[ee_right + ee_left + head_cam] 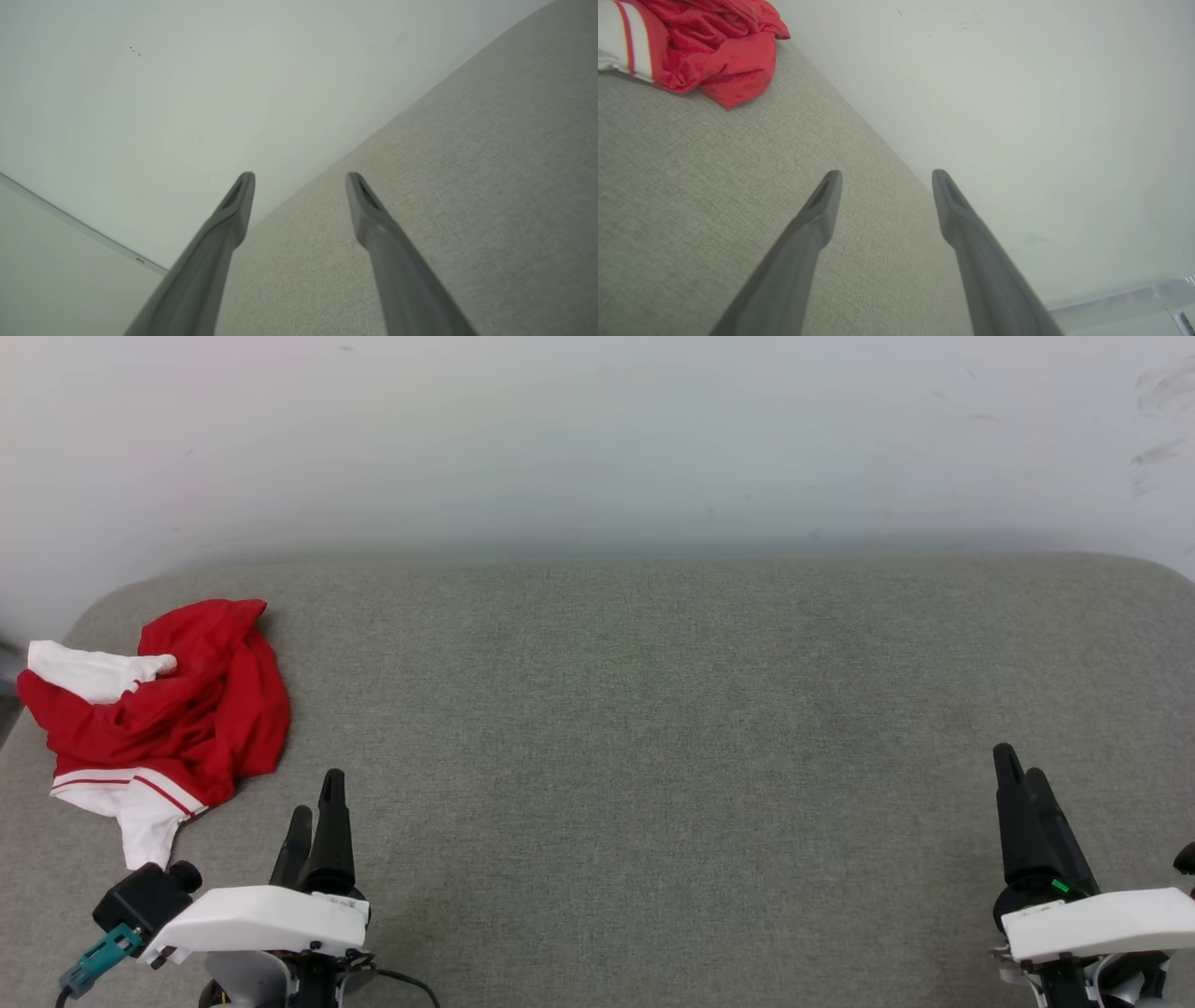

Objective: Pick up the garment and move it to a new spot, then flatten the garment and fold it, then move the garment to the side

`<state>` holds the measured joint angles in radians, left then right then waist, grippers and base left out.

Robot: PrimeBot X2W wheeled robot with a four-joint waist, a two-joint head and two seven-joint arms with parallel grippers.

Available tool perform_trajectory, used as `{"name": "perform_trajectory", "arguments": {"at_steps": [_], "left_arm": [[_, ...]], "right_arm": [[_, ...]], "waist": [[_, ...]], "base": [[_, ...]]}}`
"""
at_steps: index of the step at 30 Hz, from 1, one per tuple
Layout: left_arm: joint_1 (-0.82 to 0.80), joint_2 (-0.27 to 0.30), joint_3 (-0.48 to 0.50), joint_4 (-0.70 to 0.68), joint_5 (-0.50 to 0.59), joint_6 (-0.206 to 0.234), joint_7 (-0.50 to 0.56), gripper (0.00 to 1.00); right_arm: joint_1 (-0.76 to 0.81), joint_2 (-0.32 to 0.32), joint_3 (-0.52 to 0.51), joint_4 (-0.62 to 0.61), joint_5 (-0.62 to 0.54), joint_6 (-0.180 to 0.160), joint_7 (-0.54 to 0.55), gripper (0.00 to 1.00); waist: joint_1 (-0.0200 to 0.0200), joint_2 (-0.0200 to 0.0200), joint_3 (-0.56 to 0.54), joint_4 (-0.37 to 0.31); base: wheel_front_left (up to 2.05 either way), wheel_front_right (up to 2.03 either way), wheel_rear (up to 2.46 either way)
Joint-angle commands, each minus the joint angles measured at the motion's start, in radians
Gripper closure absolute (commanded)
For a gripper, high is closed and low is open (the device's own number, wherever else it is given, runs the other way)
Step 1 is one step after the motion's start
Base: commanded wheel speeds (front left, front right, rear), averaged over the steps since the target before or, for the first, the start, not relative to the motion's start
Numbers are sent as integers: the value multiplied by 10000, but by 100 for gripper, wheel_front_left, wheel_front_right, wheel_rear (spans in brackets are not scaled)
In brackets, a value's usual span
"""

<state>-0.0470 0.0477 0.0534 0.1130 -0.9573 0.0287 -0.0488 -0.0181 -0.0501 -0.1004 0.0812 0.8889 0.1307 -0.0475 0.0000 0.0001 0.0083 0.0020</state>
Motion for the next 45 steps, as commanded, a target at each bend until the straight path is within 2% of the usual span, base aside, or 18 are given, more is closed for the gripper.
{"name": "perform_trajectory", "arguments": {"at_steps": [1, 29, 45], "left_arm": [[-52, 20, -63, -208, 495, 101, -125, 0], [226, 27, -616, -455, 4603, 682, -1029, 0], [331, 29, -891, -530, 6180, 819, -1426, 0]], "right_arm": [[-29, -10, 66, -238, -528, 0, -130, 0], [429, -6, 218, -63, -4520, 0, -1045, 0], [566, -4, 275, -363, -6192, 0, -1428, 0]], "waist": [[0, -1, 5, 3], [0, -1, 2, 50], [0, -1, -4, 65]], "base": [[0, 0, 0], [0, 0, 0], [0, 0, 0]]}}
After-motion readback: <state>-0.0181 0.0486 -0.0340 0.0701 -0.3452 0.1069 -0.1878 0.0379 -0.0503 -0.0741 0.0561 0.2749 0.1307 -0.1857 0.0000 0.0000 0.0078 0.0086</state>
